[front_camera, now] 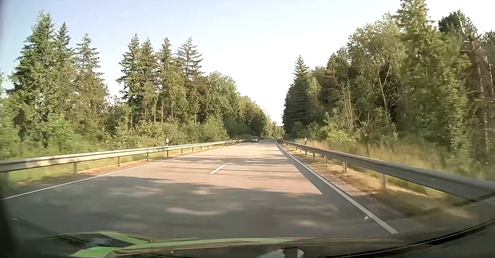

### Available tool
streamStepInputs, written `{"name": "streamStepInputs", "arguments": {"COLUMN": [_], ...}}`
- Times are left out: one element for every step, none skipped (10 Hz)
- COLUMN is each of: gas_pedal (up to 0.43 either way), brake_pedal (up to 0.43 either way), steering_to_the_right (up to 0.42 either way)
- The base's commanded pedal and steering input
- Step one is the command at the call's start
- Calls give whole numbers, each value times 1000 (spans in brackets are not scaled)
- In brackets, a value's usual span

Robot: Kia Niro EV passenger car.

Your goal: Follow the waypoints while adhering to traffic rules and regulations

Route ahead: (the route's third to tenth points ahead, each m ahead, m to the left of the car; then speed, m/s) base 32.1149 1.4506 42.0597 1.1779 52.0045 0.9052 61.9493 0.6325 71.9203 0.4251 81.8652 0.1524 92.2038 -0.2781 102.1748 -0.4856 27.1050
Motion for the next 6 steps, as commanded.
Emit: {"name": "streamStepInputs", "arguments": {"gas_pedal": [287, 287, 287, 287, 287, 287], "brake_pedal": [0, 0, 0, 0, 0, 0], "steering_to_the_right": [2, 2, 3, 3, 2, 3]}}
